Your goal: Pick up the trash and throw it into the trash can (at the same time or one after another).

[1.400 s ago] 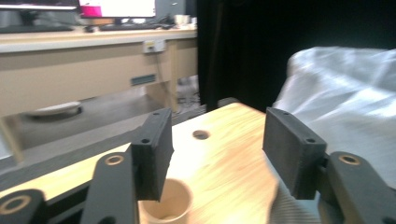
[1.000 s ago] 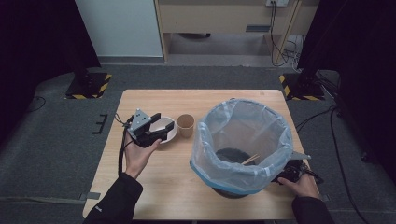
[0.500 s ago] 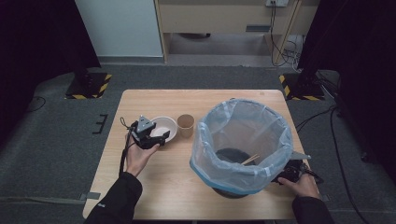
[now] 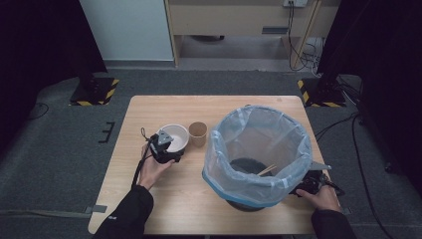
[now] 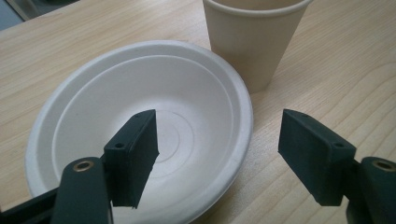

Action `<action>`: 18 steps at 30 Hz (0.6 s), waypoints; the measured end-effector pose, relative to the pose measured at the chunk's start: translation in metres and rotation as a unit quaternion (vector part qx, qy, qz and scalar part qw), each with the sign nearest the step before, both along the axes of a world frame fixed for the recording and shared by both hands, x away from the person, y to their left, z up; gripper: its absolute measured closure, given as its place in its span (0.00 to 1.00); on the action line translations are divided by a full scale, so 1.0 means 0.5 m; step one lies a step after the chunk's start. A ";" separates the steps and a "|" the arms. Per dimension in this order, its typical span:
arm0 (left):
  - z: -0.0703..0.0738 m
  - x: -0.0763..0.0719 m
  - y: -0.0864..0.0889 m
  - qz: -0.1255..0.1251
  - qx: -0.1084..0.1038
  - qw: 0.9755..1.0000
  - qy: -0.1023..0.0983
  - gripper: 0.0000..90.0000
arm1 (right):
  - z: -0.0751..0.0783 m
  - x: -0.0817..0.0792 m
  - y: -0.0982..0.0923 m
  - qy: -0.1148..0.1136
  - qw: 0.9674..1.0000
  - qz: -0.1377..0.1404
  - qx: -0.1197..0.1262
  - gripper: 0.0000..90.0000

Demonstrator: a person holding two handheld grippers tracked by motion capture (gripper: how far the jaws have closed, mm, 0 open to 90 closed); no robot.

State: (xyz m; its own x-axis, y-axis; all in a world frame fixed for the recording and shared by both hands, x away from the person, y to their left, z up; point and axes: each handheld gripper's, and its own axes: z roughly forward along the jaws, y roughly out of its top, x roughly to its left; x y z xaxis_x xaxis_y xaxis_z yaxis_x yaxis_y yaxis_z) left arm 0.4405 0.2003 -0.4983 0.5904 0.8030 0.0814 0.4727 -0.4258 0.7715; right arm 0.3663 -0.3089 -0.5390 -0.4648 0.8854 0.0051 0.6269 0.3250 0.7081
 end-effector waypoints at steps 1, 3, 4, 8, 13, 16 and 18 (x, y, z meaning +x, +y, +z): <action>-0.001 0.001 -0.002 -0.001 0.003 1.000 0.001 0.31 | 0.000 0.000 0.000 0.000 1.000 0.000 0.000 0.01; -0.004 0.004 -0.004 -0.004 0.004 1.000 0.003 0.32 | 0.000 0.000 0.000 0.000 1.000 0.000 0.000 0.01; -0.006 0.004 -0.006 -0.005 0.010 1.000 0.004 0.33 | 0.000 0.000 0.000 0.000 1.000 0.000 0.000 0.01; -0.010 0.006 -0.007 -0.007 0.024 1.000 0.011 0.38 | 0.000 0.000 0.000 0.000 1.000 0.001 0.000 0.01; -0.014 0.009 -0.005 -0.004 0.037 0.999 0.022 0.46 | 0.000 0.000 0.000 0.000 1.000 0.001 0.000 0.01; -0.015 0.009 -0.005 -0.002 0.041 0.999 0.034 0.56 | 0.000 0.000 0.000 0.000 1.000 0.001 0.000 0.01; -0.014 0.007 -0.006 0.000 0.055 0.998 0.038 0.65 | 0.000 0.000 0.000 0.000 1.000 0.001 0.000 0.01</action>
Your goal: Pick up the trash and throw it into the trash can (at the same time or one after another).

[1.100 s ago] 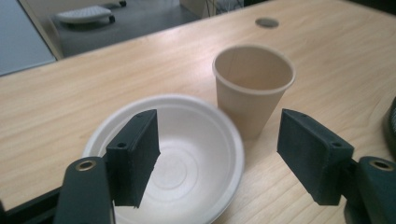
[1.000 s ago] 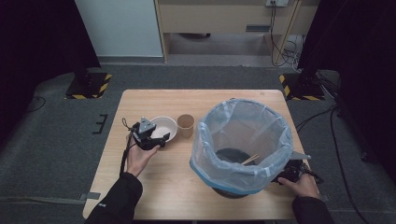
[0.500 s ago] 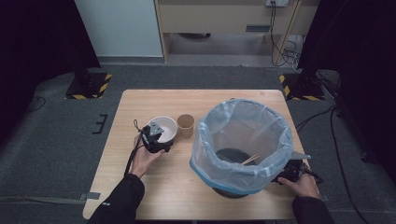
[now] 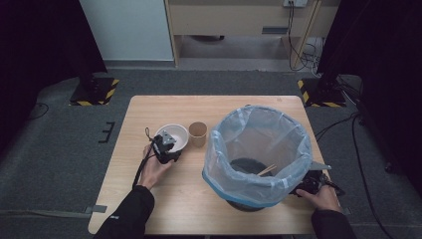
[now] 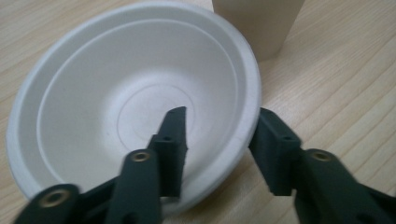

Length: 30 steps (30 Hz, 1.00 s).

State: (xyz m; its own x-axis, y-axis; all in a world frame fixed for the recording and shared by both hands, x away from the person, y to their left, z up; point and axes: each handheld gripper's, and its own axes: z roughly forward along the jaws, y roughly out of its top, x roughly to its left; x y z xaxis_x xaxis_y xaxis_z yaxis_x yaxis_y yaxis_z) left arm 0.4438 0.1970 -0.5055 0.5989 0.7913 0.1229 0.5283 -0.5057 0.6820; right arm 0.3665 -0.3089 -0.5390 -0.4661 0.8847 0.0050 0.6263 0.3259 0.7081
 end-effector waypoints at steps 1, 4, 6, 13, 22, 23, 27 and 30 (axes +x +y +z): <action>0.000 -0.001 -0.001 -0.002 0.004 1.000 0.001 0.68 | 0.000 0.000 0.000 0.000 1.000 0.000 0.000 0.01; 0.002 -0.006 -0.007 -0.005 0.023 1.000 -0.001 0.78 | 0.000 0.000 0.000 0.000 1.000 0.000 0.000 0.01; 0.004 -0.008 -0.010 -0.005 0.036 0.999 -0.008 0.82 | 0.000 0.000 0.000 0.000 1.000 0.000 0.000 0.01; 0.024 -0.013 0.000 0.008 0.033 0.999 -0.023 0.89 | 0.000 0.000 0.000 0.000 1.000 0.000 0.000 0.01; 0.076 -0.020 0.037 0.033 -0.024 0.998 -0.054 0.93 | 0.000 0.000 0.000 0.000 1.000 0.000 0.000 0.01; 0.081 -0.021 0.042 0.036 -0.032 0.997 -0.056 0.93 | 0.000 0.000 0.000 0.000 1.000 0.000 0.000 0.01; 0.100 -0.028 0.064 0.047 -0.054 0.995 -0.063 0.93 | 0.000 0.000 0.000 0.000 1.000 0.000 0.000 0.01; 0.119 -0.035 0.077 0.050 -0.071 0.993 -0.073 0.93 | 0.000 0.000 0.000 0.000 1.000 0.000 0.000 0.01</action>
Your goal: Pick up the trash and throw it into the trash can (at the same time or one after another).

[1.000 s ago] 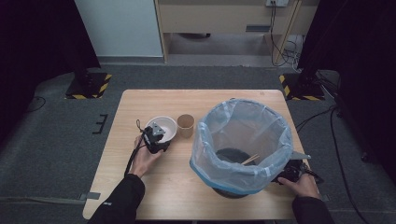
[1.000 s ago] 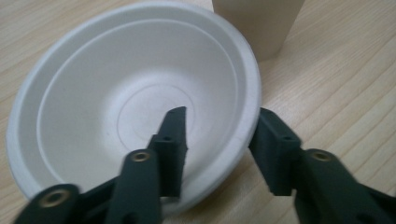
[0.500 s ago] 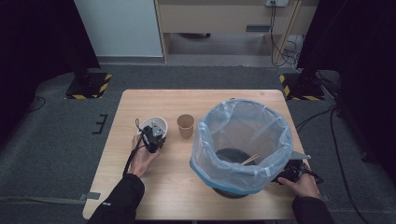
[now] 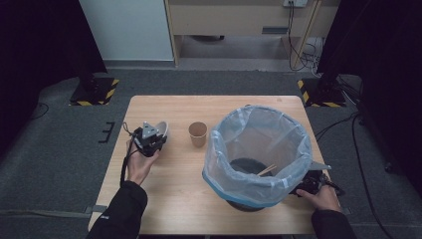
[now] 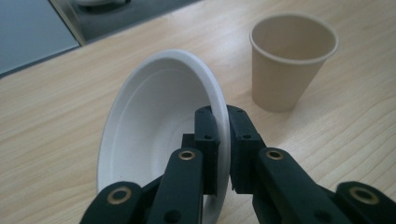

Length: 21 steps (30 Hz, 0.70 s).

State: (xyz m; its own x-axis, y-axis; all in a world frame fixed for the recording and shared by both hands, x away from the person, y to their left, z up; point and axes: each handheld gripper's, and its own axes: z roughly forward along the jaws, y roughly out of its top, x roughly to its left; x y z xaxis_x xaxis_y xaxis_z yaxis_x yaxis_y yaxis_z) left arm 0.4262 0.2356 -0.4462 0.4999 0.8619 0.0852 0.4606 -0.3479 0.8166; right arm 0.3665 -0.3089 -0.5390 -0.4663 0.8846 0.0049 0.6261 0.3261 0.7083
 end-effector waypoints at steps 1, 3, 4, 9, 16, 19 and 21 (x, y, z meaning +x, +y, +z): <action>0.007 -0.002 0.004 0.000 -0.006 1.000 -0.003 0.93 | 0.000 0.000 0.000 0.000 1.000 0.000 0.000 0.01; 0.026 -0.009 0.015 0.004 -0.024 1.000 -0.017 0.93 | 0.000 0.000 0.000 -0.001 1.000 0.002 -0.001 0.01; 0.036 -0.013 0.020 0.005 -0.033 0.999 -0.024 0.93 | 0.000 0.000 0.000 -0.001 1.000 0.002 -0.001 0.01; 0.073 -0.029 0.043 0.008 -0.070 0.996 -0.052 0.93 | 0.000 0.000 0.000 -0.001 1.000 0.004 -0.001 0.01; 0.110 -0.045 0.062 0.010 -0.106 0.991 -0.078 0.93 | 0.000 0.000 0.000 -0.001 1.000 0.004 -0.001 0.01; 0.125 -0.052 0.063 0.005 -0.122 0.989 -0.089 0.93 | 0.000 0.000 0.000 -0.001 1.000 0.004 -0.001 0.01; 0.138 -0.058 0.063 0.002 -0.131 0.986 -0.099 0.93 | 0.000 0.000 0.000 -0.001 1.000 0.004 -0.001 0.01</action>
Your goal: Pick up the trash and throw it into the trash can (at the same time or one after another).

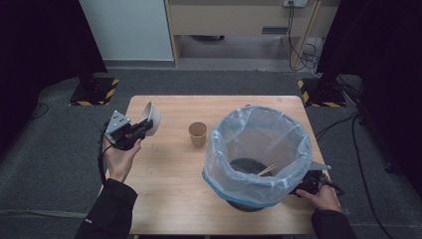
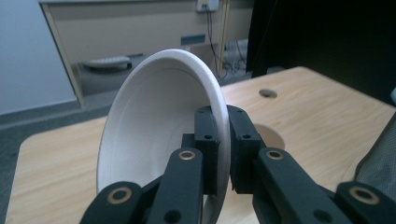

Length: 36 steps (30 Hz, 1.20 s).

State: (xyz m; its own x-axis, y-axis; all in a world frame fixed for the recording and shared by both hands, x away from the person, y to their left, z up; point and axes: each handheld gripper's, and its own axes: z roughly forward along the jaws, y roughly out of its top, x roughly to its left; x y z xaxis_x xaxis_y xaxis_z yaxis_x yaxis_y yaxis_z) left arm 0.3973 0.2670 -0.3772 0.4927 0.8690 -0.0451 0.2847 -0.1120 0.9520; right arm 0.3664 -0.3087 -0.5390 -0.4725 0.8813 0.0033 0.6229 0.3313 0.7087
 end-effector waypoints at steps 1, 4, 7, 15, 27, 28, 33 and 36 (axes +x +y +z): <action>0.007 -0.003 0.000 -0.002 -0.003 1.000 -0.005 0.93 | 0.000 0.000 0.000 0.000 1.000 0.000 0.000 0.01; 0.027 -0.014 -0.003 -0.008 -0.016 1.000 -0.022 0.93 | 0.000 0.000 0.000 -0.001 1.000 0.000 0.000 0.01; 0.047 -0.027 -0.006 -0.015 -0.024 0.999 -0.039 0.93 | 0.000 0.000 0.000 -0.001 1.000 0.000 0.000 0.01; 0.097 -0.063 -0.023 -0.042 -0.045 0.995 -0.085 0.93 | 0.000 0.000 0.000 0.000 1.000 0.000 0.000 0.01; 0.154 -0.117 -0.056 -0.082 -0.060 0.985 -0.141 0.93 | 0.000 0.000 0.000 0.000 1.000 0.000 0.000 0.01; 0.158 -0.121 -0.058 -0.084 -0.061 0.984 -0.146 0.93 | 0.000 0.000 0.000 0.000 1.000 0.000 0.000 0.01; 0.175 -0.140 -0.064 -0.096 -0.069 0.979 -0.166 0.93 | 0.000 0.000 0.000 -0.001 1.000 0.000 0.000 0.01; 0.185 -0.151 -0.067 -0.105 -0.082 0.975 -0.176 0.93 | 0.000 0.000 0.000 0.000 1.000 0.000 0.000 0.01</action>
State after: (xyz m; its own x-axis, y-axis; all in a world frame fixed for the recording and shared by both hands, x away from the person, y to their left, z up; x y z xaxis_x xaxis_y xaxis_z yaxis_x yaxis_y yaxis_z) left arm 0.3217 0.2336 -0.2849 0.6685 0.7432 0.0292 -0.0758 0.0290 0.9967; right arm 0.3664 -0.3087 -0.5390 -0.4725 0.8813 0.0035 0.6229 0.3311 0.7088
